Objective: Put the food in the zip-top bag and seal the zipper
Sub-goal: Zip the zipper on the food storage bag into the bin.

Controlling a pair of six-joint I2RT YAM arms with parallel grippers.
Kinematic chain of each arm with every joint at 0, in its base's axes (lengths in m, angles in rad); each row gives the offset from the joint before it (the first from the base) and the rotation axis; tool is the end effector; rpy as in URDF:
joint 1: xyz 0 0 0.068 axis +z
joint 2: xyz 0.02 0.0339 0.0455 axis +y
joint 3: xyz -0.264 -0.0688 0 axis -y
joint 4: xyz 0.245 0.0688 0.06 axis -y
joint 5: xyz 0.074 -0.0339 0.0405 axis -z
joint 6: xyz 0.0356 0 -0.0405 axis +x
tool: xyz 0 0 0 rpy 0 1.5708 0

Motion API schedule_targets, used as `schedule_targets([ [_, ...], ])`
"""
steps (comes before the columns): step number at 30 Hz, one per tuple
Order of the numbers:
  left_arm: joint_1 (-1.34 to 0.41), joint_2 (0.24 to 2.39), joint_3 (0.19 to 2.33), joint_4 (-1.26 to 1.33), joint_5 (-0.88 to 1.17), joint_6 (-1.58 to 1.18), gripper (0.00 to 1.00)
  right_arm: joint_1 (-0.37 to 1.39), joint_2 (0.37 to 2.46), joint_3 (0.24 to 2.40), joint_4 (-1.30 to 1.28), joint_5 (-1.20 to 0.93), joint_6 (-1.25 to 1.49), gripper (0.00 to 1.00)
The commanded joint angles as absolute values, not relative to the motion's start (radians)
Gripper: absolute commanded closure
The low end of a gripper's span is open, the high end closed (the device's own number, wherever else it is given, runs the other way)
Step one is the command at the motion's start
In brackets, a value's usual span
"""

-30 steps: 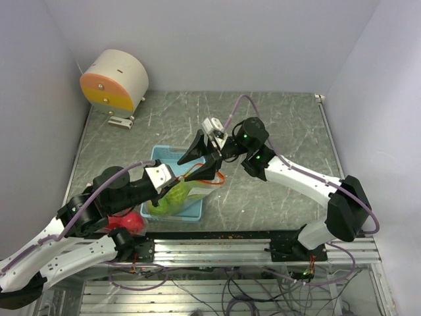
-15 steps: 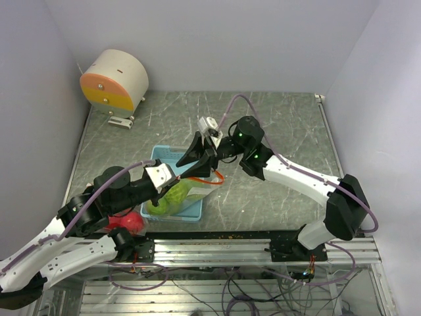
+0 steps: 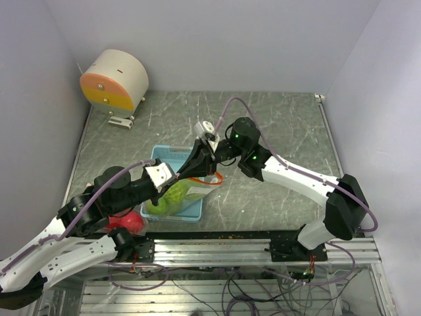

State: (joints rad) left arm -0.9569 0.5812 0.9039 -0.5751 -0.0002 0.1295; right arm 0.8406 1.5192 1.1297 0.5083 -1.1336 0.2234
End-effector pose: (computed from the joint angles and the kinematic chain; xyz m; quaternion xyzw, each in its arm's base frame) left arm 0.0684 -0.0971 0.3657 0.4085 0.6767 -0.2461 0.5608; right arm 0.2056 0.2780 0.3502 -0.5527 0.4117 0.6272 0.3629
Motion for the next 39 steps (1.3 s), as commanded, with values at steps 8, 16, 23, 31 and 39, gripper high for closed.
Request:
schedule_targets([
  [8, -0.957, 0.532, 0.939, -0.55, -0.068, 0.115, 0.93, 0.841, 1.519, 1.131, 0.322, -1.066, 0.066, 0.99],
  [16, -0.956, 0.433, 0.964, -0.552, -0.156, 0.119, 0.93, 0.808, 1.513, 1.115, 0.162, -1.067, -0.099, 0.99],
  [23, -0.956, 0.378, 1.012, -0.584, -0.283, 0.126, 0.93, 0.705, 1.499, 1.07, 0.132, -1.11, -0.153, 0.99],
  [31, -0.957, 0.323, 1.018, -0.597, -0.388, 0.126, 0.93, 0.571, 1.479, 1.01, 0.135, -1.18, -0.174, 0.99],
  [39, -0.958, 0.338, 0.992, -0.549, -0.372, 0.116, 0.93, 0.543, 1.48, 1.007, 0.129, -1.185, -0.155, 0.49],
])
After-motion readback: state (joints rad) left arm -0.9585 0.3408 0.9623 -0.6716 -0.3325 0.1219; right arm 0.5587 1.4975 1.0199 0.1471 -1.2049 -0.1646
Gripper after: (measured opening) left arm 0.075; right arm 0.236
